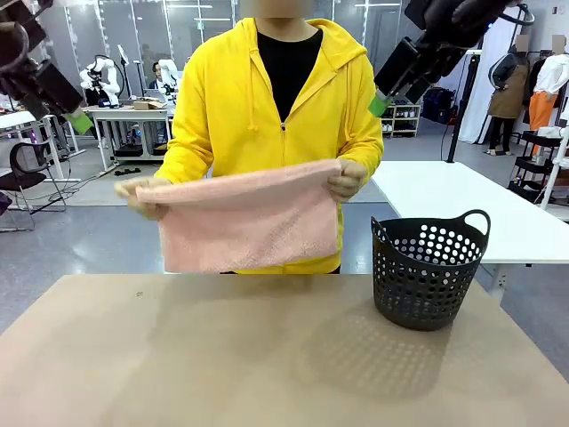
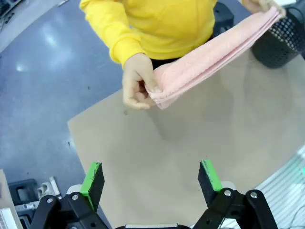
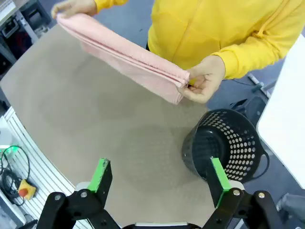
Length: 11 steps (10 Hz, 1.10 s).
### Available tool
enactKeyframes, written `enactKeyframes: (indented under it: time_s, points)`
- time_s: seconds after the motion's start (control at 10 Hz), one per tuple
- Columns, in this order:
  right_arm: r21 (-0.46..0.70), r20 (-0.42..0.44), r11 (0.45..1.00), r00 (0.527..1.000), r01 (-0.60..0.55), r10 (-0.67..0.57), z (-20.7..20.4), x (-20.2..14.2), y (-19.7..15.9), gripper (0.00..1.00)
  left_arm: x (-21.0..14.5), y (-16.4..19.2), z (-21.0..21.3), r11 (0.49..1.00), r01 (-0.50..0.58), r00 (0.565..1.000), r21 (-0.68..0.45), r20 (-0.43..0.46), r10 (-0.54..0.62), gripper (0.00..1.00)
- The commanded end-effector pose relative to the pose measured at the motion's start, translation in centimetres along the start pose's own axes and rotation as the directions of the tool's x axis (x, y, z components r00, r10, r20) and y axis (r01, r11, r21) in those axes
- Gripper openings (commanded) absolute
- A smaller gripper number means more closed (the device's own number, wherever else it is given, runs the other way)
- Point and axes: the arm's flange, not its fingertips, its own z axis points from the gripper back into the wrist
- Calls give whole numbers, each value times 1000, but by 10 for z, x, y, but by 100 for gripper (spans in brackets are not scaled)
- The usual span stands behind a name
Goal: Fold the towel.
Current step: Release the end of the 100 cm Hotel Towel you were holding, then pick up the 100 cm Hotel Towel and place it on the left side of the table.
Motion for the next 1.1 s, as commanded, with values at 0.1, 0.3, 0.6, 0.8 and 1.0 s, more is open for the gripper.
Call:
enactKeyframes:
  time_s: [0.1,0.3,0.6,0.8,1.0]
  points:
    - [0,0,1000,1000,0,0,0,0,0,100,0,0,0,1000,0,1000,0,0,0,100]
    - [0,0,1000,1000,0,0,0,0,0,100,0,0,0,1000,0,1000,0,0,0,100]
    - [0,0,1000,1000,0,0,0,0,0,100,0,0,0,1000,0,1000,0,0,0,100]
    - [0,0,1000,1000,0,0,0,0,0,100,0,0,0,1000,0,1000,0,0,0,100]
    - [0,0,1000,1000,0,0,0,0,0,100,0,0,0,1000,0,1000,0,0,0,100]
